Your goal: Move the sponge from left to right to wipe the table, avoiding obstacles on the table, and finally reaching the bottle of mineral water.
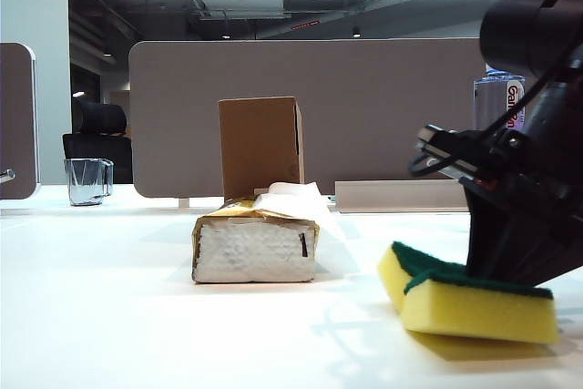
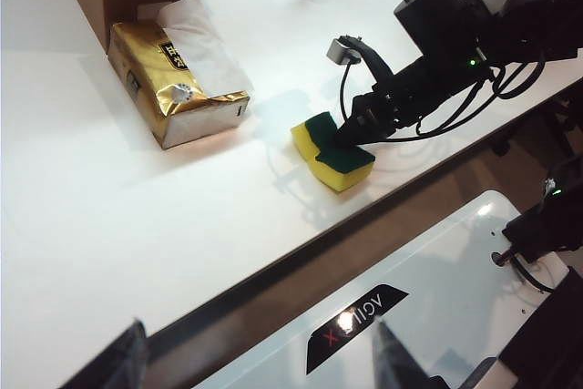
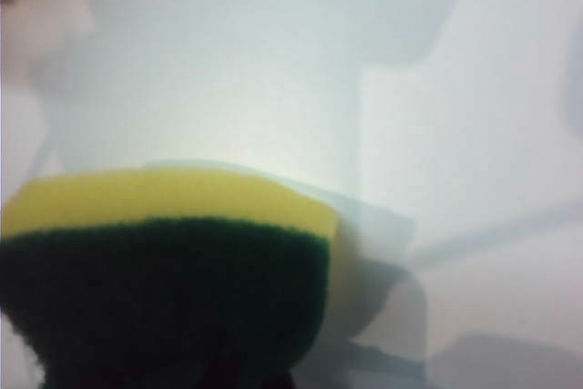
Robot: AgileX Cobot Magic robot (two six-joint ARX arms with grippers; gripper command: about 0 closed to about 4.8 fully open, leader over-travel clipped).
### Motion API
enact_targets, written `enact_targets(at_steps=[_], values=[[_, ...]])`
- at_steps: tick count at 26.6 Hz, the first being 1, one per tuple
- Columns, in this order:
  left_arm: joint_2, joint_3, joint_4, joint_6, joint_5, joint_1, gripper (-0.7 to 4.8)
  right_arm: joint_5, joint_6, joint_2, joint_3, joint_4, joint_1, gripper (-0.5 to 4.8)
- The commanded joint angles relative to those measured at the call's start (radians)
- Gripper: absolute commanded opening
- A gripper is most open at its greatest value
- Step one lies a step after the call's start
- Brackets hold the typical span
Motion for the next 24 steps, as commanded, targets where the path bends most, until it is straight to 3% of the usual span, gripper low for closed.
enact_targets(at_steps=[1, 6, 14, 24], values=[[0.0, 0.003, -0.003, 0.0, 0.0, -0.001, 3.18, 0.152, -0.025, 0.017, -0.036, -0.135, -0.019, -0.09], [0.0, 0.004, -0.003, 0.0, -0.001, -0.001, 3.18, 0.144, -0.053, -0.002, -0.112, -0.134, -0.102, -0.08], [0.0, 0.004, -0.003, 0.001, -0.034, -0.001, 3.18, 0.125, -0.124, -0.162, -0.167, -0.164, -0.355, -0.09], [0.0, 0.004, -0.003, 0.001, -0.034, -0.001, 3.18, 0.155, -0.126, -0.168, -0.167, -0.171, -0.475, -0.09]])
